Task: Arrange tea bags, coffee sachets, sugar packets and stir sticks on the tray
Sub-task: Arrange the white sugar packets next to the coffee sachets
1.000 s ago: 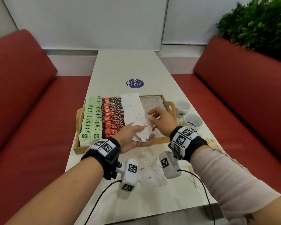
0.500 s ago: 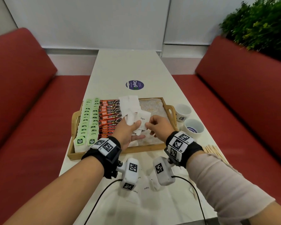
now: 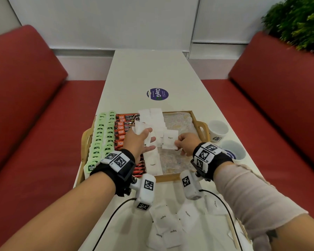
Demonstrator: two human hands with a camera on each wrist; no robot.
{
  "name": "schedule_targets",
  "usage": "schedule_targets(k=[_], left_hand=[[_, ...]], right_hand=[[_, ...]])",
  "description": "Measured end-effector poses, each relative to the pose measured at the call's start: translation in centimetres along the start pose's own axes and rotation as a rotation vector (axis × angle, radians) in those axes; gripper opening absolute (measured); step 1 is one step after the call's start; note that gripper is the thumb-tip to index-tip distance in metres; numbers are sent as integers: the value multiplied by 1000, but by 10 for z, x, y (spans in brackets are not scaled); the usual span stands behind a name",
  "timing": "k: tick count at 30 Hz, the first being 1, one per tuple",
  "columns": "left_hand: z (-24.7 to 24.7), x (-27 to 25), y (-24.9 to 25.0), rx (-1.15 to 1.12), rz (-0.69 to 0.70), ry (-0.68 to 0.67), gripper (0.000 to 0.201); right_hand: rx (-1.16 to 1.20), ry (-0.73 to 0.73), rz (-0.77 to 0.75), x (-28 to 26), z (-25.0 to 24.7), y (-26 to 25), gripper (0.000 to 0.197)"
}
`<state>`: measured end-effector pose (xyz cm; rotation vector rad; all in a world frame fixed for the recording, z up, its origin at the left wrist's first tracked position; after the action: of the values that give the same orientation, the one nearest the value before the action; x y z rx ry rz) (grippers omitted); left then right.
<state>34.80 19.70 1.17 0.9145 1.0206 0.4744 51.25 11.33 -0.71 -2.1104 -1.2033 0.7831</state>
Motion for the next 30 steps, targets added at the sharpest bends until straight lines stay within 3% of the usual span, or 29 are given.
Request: schedule_targets(k=[12,22,26,30], left_hand=[[-6,9,3,-32,-37,-46,11],[-12,16,0,-41,-73,-74,23],[-13,17,-1,-107,-121,-120,17],[-15,18,-4,-231,-206,-154,19]], right_hand=[[-30,-129,110,23,23,5,26],[-51,-151,157,30,26,2,25],[-176,-199,236,31,31,-2,32],[-75,-170,203,35,29,2,25]])
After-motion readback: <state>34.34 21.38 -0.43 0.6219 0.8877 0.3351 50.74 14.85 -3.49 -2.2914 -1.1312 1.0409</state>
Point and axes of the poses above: each hand's wrist, its own x-axis towards the middle knuckle, its own z-axis out of the palm, y = z × x, the point moved 8 cm from there along x, towards the middle knuckle, and after that the axes turned 15 degrees about -z, right-handed, at the moved point
